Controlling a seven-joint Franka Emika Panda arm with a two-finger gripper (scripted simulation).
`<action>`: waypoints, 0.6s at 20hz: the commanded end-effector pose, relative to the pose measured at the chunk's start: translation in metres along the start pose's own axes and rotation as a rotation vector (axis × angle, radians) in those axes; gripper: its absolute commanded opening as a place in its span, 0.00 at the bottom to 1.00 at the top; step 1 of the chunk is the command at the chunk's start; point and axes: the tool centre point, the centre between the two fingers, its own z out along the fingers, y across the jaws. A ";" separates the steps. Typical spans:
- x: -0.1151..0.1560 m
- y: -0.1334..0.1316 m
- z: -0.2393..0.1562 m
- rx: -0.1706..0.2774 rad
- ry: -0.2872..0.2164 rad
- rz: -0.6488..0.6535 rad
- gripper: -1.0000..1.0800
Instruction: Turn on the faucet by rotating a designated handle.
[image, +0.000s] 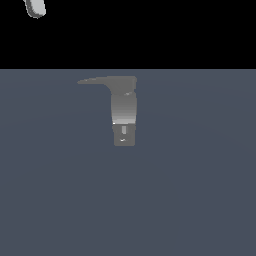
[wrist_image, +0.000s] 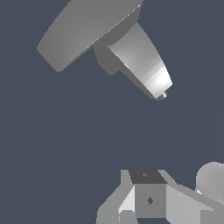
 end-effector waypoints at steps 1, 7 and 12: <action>0.006 -0.013 0.007 0.002 0.000 0.050 0.00; 0.022 -0.042 0.022 0.005 0.001 0.165 0.00; 0.038 -0.063 0.035 0.007 0.002 0.259 0.00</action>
